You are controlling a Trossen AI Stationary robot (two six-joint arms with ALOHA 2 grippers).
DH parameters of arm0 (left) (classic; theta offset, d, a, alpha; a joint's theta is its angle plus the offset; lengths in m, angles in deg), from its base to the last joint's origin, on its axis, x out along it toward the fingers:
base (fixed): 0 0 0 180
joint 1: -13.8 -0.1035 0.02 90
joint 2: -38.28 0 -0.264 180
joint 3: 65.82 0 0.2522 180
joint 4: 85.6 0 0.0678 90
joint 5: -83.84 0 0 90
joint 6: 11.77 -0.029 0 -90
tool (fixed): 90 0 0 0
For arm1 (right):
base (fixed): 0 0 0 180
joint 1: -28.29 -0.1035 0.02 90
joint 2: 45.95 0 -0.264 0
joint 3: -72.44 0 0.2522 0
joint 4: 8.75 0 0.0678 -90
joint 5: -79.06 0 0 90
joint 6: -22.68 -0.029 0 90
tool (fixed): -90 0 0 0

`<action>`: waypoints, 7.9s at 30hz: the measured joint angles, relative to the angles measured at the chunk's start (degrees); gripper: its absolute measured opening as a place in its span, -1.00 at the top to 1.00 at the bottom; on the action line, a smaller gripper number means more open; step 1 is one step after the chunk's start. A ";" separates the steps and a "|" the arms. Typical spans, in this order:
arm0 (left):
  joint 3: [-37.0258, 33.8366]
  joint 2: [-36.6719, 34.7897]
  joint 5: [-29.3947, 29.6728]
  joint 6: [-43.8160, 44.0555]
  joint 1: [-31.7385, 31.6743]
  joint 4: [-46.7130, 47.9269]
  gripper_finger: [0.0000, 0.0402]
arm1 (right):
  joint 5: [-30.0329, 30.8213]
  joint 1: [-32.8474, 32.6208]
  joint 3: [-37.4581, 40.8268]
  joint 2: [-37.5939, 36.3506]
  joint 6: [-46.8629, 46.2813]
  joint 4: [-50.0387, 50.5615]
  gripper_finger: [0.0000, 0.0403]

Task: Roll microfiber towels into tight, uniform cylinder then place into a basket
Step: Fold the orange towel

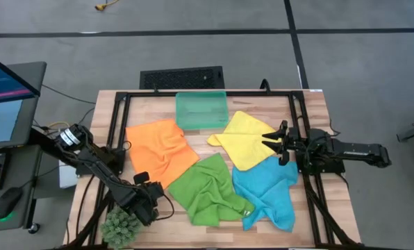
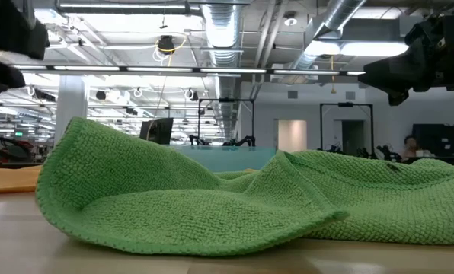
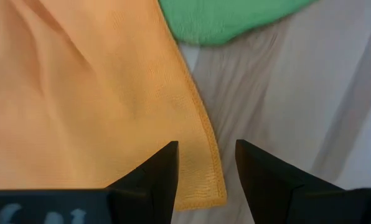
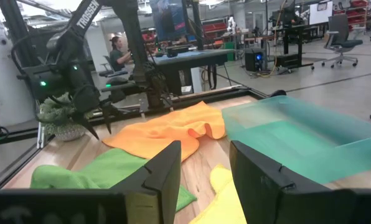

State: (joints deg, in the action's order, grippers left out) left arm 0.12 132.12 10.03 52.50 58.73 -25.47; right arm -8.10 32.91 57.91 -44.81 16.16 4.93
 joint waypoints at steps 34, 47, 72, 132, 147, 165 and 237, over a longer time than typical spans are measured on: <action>-5.68 0.07 1.20 5.86 -0.20 1.48 0.97 | 0.00 0.01 0.01 0.01 0.00 0.00 0.21; 1.23 0.17 -0.96 -1.00 -0.28 -1.93 1.00 | -0.01 0.02 0.02 0.01 0.00 0.00 0.21; 10.68 0.07 -0.93 -3.82 0.85 2.98 1.00 | 0.00 0.02 0.01 0.01 1.32 -0.01 0.21; 11.85 0.00 -2.67 -0.76 0.85 7.17 1.00 | -0.16 -24.49 -35.21 71.44 -17.48 -7.10 0.21; 11.85 0.00 -2.17 -0.71 0.84 7.12 1.00 | -7.94 -24.48 -44.34 90.27 -17.50 -4.52 0.21; 11.83 0.00 -2.21 -0.38 0.84 6.84 1.00 | -8.95 -23.04 -45.91 102.09 -17.57 -2.94 0.21; 11.81 0.00 -2.43 -0.31 0.85 6.86 1.00 | 26.40 2.25 -45.62 66.63 -35.53 54.56 0.87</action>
State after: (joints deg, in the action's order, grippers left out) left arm 11.93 132.12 7.60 52.19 59.58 -18.60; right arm 18.30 35.16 12.29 21.81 -19.37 59.49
